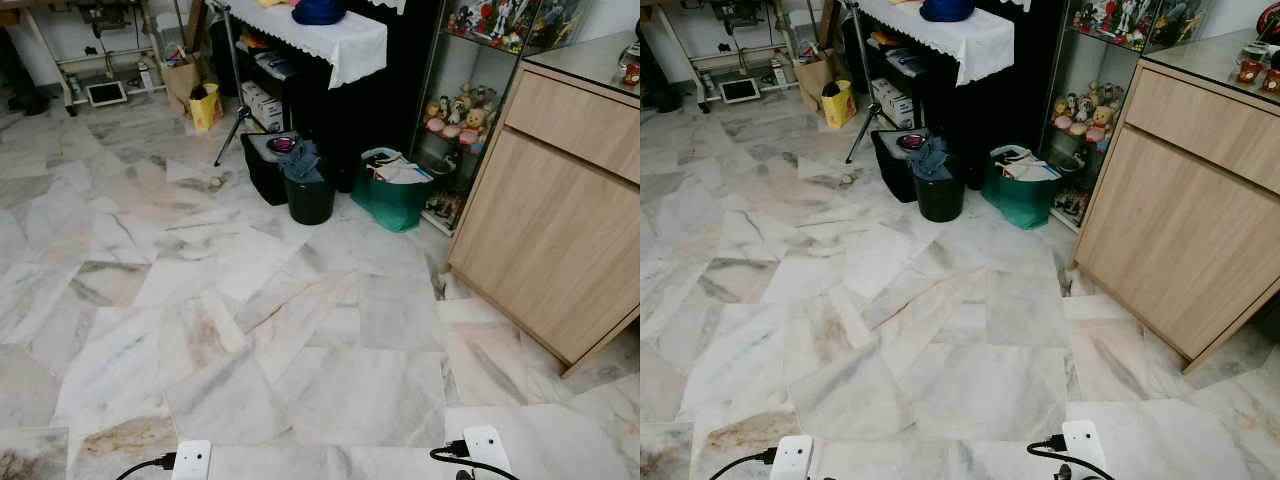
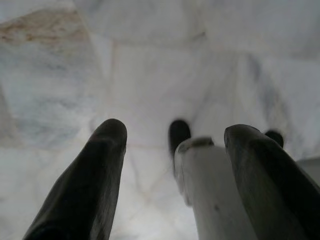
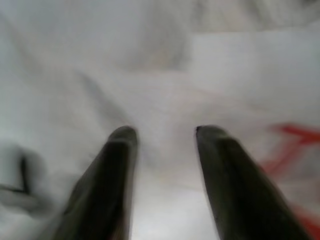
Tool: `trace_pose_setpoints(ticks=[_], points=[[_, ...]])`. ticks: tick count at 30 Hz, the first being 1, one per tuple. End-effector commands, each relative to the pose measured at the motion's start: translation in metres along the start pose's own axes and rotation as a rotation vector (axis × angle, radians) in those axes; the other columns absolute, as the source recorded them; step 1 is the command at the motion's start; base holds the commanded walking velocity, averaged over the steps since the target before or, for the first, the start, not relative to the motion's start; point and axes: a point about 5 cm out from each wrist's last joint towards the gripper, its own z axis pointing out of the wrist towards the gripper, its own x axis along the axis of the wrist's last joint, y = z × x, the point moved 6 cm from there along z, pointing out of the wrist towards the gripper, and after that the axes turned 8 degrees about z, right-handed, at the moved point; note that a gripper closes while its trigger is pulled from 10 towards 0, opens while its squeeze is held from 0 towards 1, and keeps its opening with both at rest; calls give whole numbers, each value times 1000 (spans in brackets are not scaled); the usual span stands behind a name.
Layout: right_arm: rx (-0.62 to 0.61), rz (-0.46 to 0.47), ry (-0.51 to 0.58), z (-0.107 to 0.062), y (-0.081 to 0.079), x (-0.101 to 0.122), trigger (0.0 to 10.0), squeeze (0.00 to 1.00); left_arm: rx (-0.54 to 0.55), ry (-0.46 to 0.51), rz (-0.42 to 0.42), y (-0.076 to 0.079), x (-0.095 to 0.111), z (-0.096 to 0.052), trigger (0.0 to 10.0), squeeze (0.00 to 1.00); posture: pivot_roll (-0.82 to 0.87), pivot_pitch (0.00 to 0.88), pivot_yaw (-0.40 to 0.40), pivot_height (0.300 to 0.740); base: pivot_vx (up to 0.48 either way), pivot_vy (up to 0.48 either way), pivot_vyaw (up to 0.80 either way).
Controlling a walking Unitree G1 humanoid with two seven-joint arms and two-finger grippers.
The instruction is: Hang keys on a hook
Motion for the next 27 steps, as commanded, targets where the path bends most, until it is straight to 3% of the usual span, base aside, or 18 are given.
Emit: trace_pose_setpoints(ticks=[1,9,17,27], points=[[68,96,43,1,-18,4,10000,0,23,28,-12,-16,5,-1,10000,0,46,0,-8,723,0,0,0],[78,101,49,0,-19,6,10000,0,51,38,48,-19,7,-1,10000,0,50,0,-10,723,0,0,0],[65,96,52,0,-15,6,10000,0,35,48,25,-15,8,-1,10000,0,31,0,-20,723,0,0,0],[12,40,41,-3,11,1,10000,0,-17,32,72,13,1,0,10000,0,29,0,-45,723,0,0,0]])
